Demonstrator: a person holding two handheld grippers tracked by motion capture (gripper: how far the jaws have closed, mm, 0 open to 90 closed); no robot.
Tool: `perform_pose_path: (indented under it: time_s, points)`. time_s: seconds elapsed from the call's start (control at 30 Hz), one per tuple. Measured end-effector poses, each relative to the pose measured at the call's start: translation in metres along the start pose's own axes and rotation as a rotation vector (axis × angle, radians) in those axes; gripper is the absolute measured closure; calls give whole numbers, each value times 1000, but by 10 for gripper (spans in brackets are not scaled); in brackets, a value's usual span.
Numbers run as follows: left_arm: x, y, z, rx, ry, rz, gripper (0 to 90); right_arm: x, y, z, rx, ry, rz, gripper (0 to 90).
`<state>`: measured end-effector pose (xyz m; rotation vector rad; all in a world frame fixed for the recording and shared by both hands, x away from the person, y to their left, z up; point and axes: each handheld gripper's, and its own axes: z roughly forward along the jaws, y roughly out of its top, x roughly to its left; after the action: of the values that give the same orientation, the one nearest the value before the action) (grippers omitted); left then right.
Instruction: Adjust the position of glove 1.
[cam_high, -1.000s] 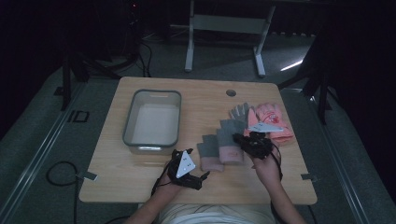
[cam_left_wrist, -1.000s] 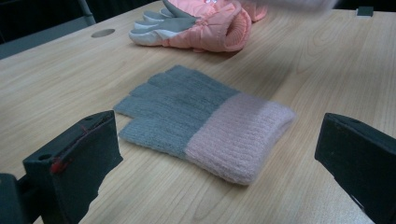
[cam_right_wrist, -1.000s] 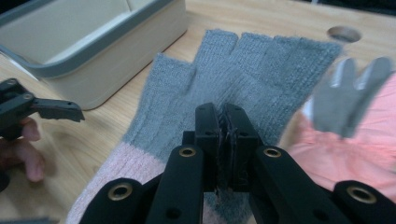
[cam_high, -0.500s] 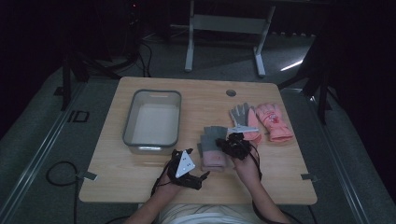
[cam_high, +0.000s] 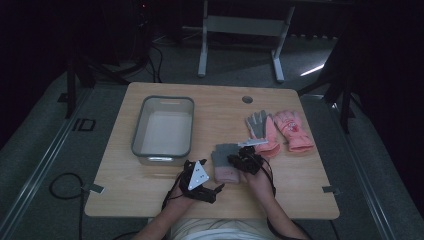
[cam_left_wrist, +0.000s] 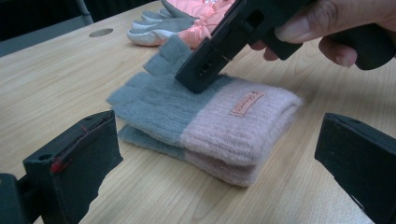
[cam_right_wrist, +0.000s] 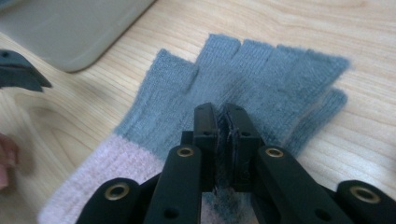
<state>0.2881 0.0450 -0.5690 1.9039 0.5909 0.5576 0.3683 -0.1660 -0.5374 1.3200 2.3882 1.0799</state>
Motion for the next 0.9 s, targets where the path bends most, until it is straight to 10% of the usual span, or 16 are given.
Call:
perform_pose_path:
  time_s: [0.6,0.9]
  points:
    - [-8,1,2,-14,28,54,0,-3,-3,8,18,44,-40,730]
    - [-8,20,4,-33,-30,69,0,-26,22,-25,-64,-10,-2,628]
